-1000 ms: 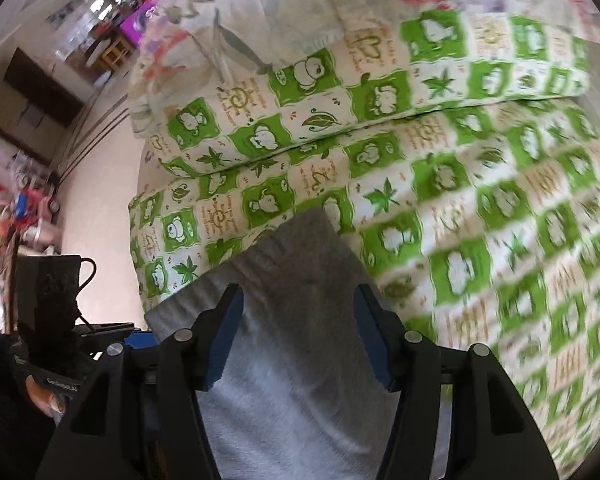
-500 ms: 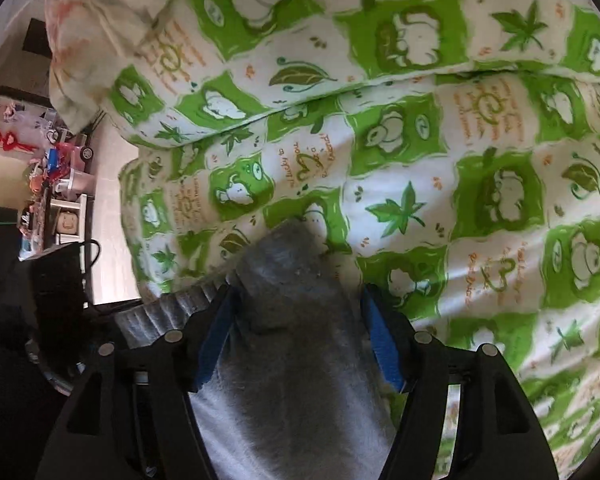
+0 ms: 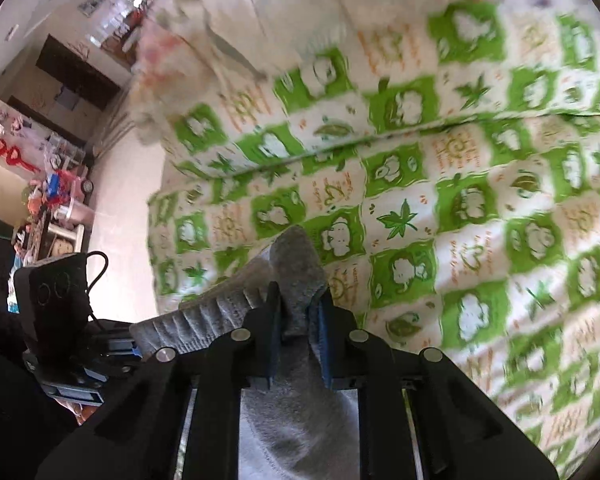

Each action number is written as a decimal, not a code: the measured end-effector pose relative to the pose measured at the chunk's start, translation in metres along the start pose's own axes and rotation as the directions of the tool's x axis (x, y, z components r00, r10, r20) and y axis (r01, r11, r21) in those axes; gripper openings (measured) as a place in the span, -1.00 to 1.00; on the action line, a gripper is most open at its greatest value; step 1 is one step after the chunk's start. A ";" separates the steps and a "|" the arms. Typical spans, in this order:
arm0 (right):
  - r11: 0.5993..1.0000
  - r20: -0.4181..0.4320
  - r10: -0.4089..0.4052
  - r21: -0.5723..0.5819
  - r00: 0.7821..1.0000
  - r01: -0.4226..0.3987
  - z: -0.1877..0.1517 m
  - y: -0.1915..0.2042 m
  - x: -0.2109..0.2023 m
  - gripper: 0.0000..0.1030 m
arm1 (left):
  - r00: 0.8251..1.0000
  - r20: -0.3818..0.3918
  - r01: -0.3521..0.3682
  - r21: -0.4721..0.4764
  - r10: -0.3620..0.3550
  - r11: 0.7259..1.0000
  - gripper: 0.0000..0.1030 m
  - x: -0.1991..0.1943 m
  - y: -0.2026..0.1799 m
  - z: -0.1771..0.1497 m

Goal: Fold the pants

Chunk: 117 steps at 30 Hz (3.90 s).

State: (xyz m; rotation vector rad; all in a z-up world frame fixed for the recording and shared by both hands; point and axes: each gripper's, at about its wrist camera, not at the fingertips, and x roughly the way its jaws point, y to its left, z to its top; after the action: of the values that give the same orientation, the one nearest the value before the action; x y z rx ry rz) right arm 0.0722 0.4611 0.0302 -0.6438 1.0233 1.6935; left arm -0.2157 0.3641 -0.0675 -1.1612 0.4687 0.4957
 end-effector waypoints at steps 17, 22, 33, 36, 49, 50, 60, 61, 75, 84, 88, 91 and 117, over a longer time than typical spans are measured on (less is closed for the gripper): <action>0.990 0.213 -0.055 0.136 0.976 0.026 -0.105 0.011 -0.125 -0.67 | 0.993 -0.086 0.100 0.201 -0.084 0.975 -0.55 -0.001 -0.105 -0.057; 0.980 0.255 -0.091 0.193 0.963 0.042 -0.152 0.010 -0.155 -0.67 | 0.986 -0.136 0.128 0.261 -0.095 0.957 -0.57 0.003 -0.130 -0.083; 0.942 0.328 -0.172 0.331 0.929 0.057 -0.265 0.008 -0.207 -0.67 | 0.963 -0.252 0.190 0.377 -0.097 0.907 -0.57 0.023 -0.188 -0.148; 0.927 0.364 -0.196 0.373 0.911 0.050 -0.302 0.008 -0.220 -0.67 | 0.954 -0.285 0.209 0.403 -0.095 0.891 -0.57 0.028 -0.202 -0.168; 0.870 0.455 -0.259 0.494 0.852 0.001 -0.427 0.003 -0.253 -0.67 | 0.923 -0.379 0.269 0.500 -0.071 0.823 -0.57 0.053 -0.246 -0.228; 0.867 0.460 -0.262 0.498 0.849 -0.002 -0.434 0.003 -0.255 -0.67 | 0.921 -0.385 0.272 0.508 -0.067 0.817 -0.57 0.056 -0.249 -0.233; 0.829 0.550 -0.295 0.554 0.781 -0.078 -0.509 -0.005 -0.265 -0.67 | 0.904 -0.427 0.298 0.580 -0.028 0.758 -0.57 0.073 -0.281 -0.287; 0.824 0.556 -0.298 0.560 0.776 -0.085 -0.516 -0.007 -0.265 -0.67 | 0.903 -0.430 0.297 0.584 -0.023 0.755 -0.57 0.075 -0.282 -0.292; 0.789 0.607 -0.327 0.597 0.724 -0.144 -0.577 -0.022 -0.270 -0.67 | 0.900 -0.436 0.294 0.649 0.025 0.702 -0.57 0.096 -0.306 -0.337; 0.757 0.611 -0.342 0.629 0.714 -0.175 -0.595 -0.034 -0.258 -0.65 | 0.897 -0.435 0.271 0.673 0.072 0.688 -0.57 0.114 -0.301 -0.351; 0.730 0.603 -0.368 0.659 0.708 -0.181 -0.608 -0.032 -0.255 -0.49 | 0.895 -0.438 0.263 0.676 0.089 0.688 -0.49 0.116 -0.298 -0.353; 0.703 0.589 -0.397 0.688 0.703 -0.179 -0.618 -0.026 -0.257 -0.34 | 0.884 -0.460 0.280 0.667 0.085 0.691 -0.21 0.113 -0.296 -0.353; 0.541 0.497 -0.695 0.838 0.519 -0.078 -0.625 0.138 -0.234 -0.07 | 0.885 -0.452 0.306 0.743 0.109 0.595 0.09 0.086 -0.287 -0.262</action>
State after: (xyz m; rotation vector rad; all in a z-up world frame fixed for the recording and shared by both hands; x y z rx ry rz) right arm -0.0102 -0.2108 -0.0482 0.5178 0.7318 0.7691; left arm -0.0010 0.0374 0.0090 -0.3765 0.9195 -0.1429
